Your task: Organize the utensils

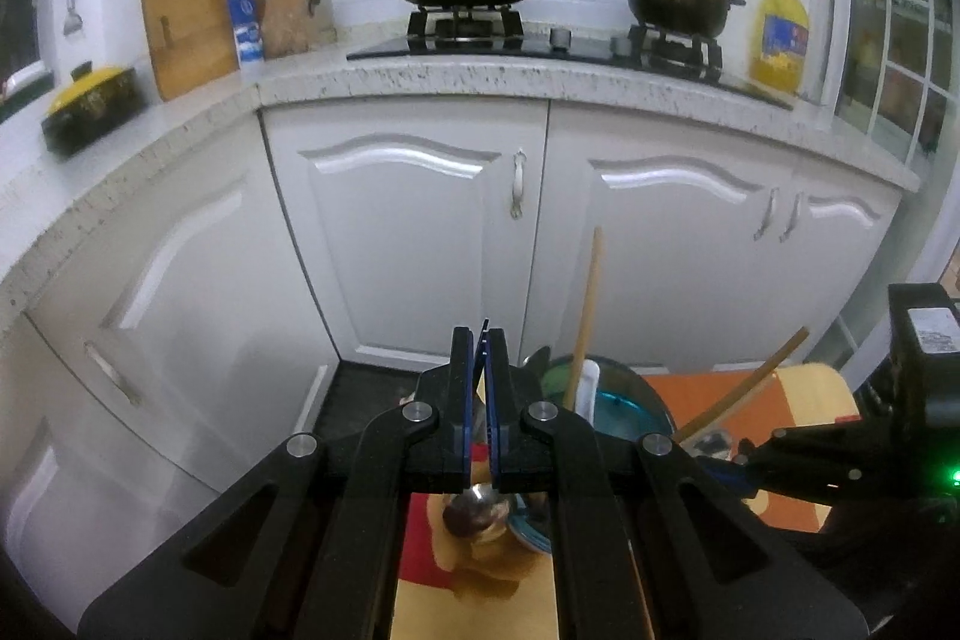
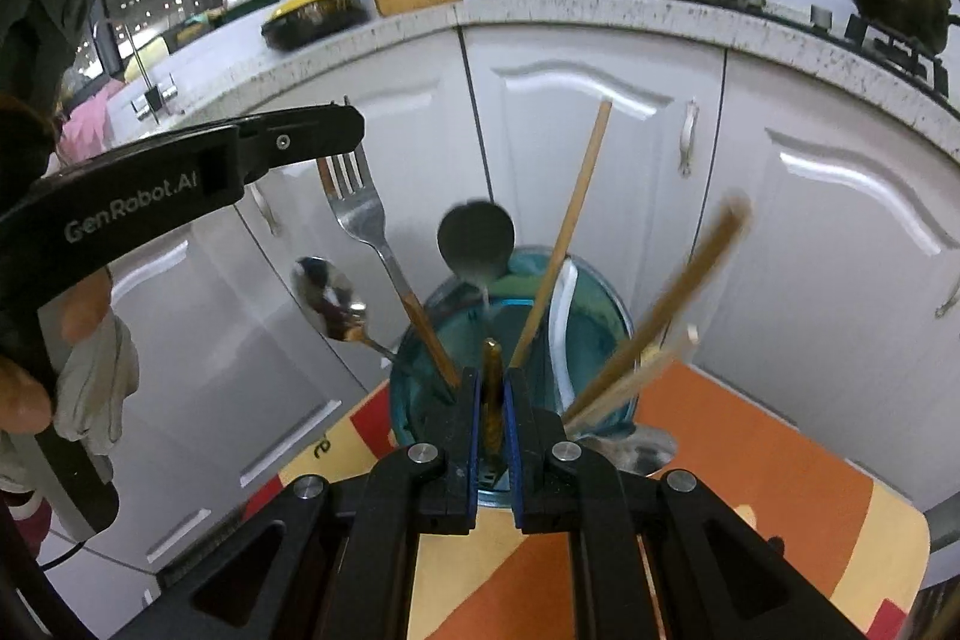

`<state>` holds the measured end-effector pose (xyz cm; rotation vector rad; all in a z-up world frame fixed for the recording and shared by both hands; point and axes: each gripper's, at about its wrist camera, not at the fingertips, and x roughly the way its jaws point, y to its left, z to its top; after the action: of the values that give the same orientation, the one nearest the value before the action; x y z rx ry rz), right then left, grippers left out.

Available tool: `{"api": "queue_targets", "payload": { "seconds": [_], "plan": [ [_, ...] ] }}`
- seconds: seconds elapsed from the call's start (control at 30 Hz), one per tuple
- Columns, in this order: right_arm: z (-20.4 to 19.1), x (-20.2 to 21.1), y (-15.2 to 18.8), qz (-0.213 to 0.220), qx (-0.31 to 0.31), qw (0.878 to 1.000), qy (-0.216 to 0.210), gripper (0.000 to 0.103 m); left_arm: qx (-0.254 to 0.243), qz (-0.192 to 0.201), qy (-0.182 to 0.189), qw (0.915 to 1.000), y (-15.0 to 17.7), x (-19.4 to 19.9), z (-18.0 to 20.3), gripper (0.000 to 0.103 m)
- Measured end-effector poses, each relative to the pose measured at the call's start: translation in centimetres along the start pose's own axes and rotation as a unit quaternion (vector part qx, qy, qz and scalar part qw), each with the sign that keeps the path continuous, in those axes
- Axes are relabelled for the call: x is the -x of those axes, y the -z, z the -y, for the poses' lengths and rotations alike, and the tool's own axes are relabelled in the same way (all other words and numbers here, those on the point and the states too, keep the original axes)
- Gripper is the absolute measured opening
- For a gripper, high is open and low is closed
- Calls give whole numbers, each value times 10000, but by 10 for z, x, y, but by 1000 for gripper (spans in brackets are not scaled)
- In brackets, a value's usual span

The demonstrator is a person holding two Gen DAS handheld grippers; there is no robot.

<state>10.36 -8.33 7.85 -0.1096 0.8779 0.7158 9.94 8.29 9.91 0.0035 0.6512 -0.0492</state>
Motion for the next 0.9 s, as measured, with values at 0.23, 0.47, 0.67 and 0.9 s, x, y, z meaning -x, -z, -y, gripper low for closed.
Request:
{"api": "queue_targets", "payload": {
  "seconds": [0.23, 0.47, 0.67, 0.9],
  "plan": [
    [11, 18, 6, 126, -237, 9994, -228, 25, 242, -180, 171, 9994, 1, 0, -3, 3],
    [20, 57, 12, 468, -484, 9976, -176, 26, 605, -32, 326, 9976, -3, 24, -8, 38],
    [21, 81, 23, 645, -683, 9955, -80, 26, 622, 83, 329, 9975, 0, 48, -3, 47],
    [8, 95, 28, 836, -716, 9938, 164, 30, 591, 160, 192, 9979, 17, 69, 10, 47]
  ]
}}
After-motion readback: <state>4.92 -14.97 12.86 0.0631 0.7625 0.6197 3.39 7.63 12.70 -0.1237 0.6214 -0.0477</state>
